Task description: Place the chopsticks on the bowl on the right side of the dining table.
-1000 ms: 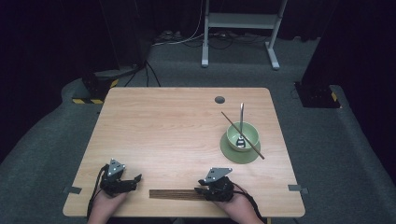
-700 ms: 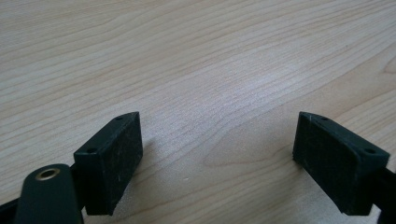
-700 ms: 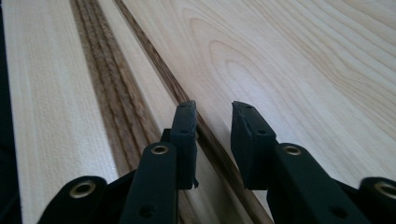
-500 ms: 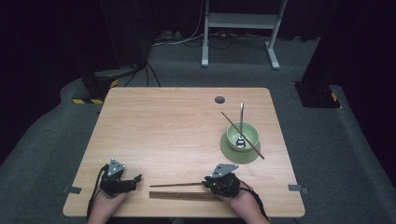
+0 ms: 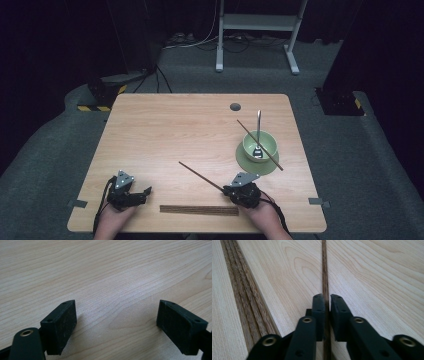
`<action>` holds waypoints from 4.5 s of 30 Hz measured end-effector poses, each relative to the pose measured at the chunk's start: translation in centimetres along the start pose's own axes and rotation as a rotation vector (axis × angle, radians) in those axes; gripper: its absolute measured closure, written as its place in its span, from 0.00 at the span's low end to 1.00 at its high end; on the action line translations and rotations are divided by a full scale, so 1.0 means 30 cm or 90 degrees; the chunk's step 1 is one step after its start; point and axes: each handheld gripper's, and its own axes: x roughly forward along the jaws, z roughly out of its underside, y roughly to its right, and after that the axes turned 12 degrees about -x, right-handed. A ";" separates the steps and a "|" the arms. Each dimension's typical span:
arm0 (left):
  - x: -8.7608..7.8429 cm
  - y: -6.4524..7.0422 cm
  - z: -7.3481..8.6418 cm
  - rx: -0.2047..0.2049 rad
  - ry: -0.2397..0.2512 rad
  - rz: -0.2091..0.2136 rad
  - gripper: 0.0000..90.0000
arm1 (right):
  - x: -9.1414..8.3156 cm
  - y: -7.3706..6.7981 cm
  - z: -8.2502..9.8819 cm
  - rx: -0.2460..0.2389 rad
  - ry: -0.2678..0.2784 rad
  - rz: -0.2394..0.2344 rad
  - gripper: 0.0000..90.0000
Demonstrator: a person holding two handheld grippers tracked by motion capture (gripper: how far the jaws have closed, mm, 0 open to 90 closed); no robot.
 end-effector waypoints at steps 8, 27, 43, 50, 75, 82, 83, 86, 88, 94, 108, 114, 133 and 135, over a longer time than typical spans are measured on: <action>0.001 -0.002 -0.001 -0.005 -0.003 0.002 0.18 | -0.001 -0.019 0.004 -0.034 0.006 -0.002 0.77; 0.003 -0.003 -0.003 -0.006 -0.006 0.000 0.16 | 0.013 -0.015 -0.013 -0.044 0.005 -0.004 0.94; 0.002 -0.002 -0.002 -0.004 -0.004 0.001 0.17 | -0.094 0.000 -0.049 -0.038 0.059 0.038 0.94; 0.002 -0.002 -0.002 -0.005 -0.004 0.001 0.17 | -0.161 0.035 -0.037 -0.022 0.081 0.076 0.94; 0.002 -0.002 -0.002 -0.005 -0.004 0.003 0.17 | -0.322 0.165 0.046 0.054 0.113 0.202 0.94; 0.002 -0.002 -0.001 -0.005 -0.004 0.002 0.17 | -0.338 0.193 0.069 0.079 0.107 0.230 0.94; 0.002 -0.001 -0.001 -0.003 -0.004 0.000 0.17 | -0.340 0.198 0.071 0.083 0.107 0.232 0.94; 0.002 -0.002 -0.002 -0.004 -0.004 0.001 0.17 | -0.343 0.209 0.076 0.091 0.107 0.241 0.94; 0.002 -0.002 -0.002 -0.005 -0.005 0.002 0.17 | -0.343 0.217 0.080 0.096 0.102 0.247 0.94; 0.002 -0.003 -0.002 -0.005 -0.005 0.003 0.17 | -0.348 0.231 0.099 0.111 0.092 0.264 0.94; 0.002 -0.002 -0.001 -0.004 -0.004 0.002 0.17 | -0.334 0.249 0.115 0.126 0.074 0.278 0.94; 0.002 -0.001 -0.001 -0.004 -0.004 0.001 0.17 | -0.332 0.254 0.116 0.129 0.072 0.284 0.94; 0.002 -0.002 -0.001 -0.002 -0.004 0.001 0.17 | -0.312 0.261 0.115 0.135 0.065 0.284 0.93; 0.002 -0.002 -0.001 -0.002 -0.004 0.001 0.17 | -0.309 0.261 0.114 0.135 0.064 0.283 0.93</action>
